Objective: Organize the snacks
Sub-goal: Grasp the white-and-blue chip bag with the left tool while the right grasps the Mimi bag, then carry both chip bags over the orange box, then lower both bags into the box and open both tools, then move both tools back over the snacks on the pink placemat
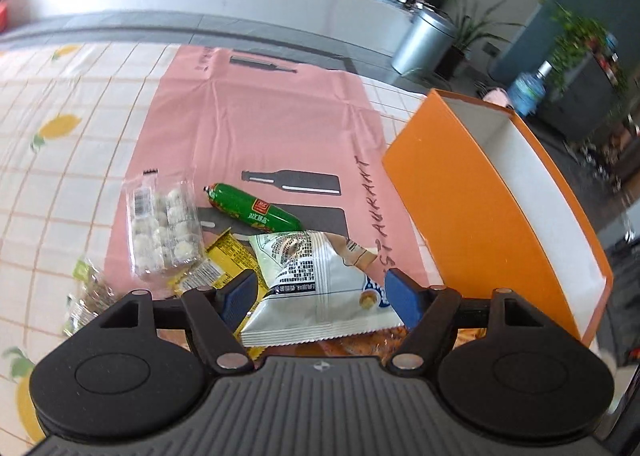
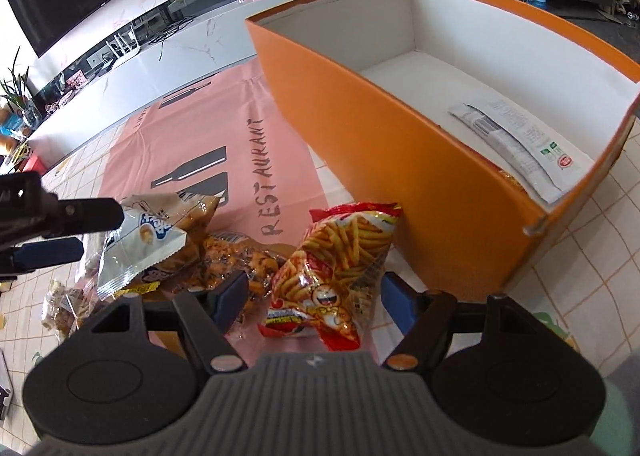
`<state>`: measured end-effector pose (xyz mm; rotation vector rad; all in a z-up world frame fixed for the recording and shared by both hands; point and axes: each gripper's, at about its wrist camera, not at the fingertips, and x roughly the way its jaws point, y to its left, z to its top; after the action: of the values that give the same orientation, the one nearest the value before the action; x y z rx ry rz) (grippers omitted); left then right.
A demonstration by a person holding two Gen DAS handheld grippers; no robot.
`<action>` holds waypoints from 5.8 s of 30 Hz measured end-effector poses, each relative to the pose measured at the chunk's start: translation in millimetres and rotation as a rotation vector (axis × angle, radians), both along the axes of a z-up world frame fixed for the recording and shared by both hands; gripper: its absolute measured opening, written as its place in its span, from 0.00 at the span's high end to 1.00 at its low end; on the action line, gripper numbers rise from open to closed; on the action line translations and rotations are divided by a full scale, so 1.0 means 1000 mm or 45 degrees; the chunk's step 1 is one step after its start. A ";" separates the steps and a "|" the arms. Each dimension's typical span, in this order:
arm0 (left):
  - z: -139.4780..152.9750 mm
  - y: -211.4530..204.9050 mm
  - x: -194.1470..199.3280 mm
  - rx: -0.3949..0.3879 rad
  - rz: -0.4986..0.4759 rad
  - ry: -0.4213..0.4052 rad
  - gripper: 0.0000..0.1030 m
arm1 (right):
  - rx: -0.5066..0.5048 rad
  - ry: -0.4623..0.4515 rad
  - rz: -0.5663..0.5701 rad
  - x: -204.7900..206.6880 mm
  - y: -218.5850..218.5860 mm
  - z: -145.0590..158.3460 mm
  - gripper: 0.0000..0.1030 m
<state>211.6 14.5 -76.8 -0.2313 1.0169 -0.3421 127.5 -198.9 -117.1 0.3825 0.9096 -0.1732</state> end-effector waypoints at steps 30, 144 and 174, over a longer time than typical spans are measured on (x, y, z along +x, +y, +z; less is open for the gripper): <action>-0.020 -0.014 -0.016 0.101 0.085 0.095 0.52 | -0.016 -0.023 0.144 -0.005 0.007 -0.004 0.66; 0.018 -0.275 0.015 0.596 -0.600 -0.042 0.23 | -0.565 0.504 0.979 0.097 -0.162 0.035 0.37; 0.106 -0.129 -0.064 0.472 -0.394 -0.160 0.21 | -0.355 0.136 0.613 0.013 -0.099 0.152 0.27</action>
<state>147.9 -114.0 29.4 0.2820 0.9723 -0.4343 140.9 -298.1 34.7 -0.1101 1.0416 0.1235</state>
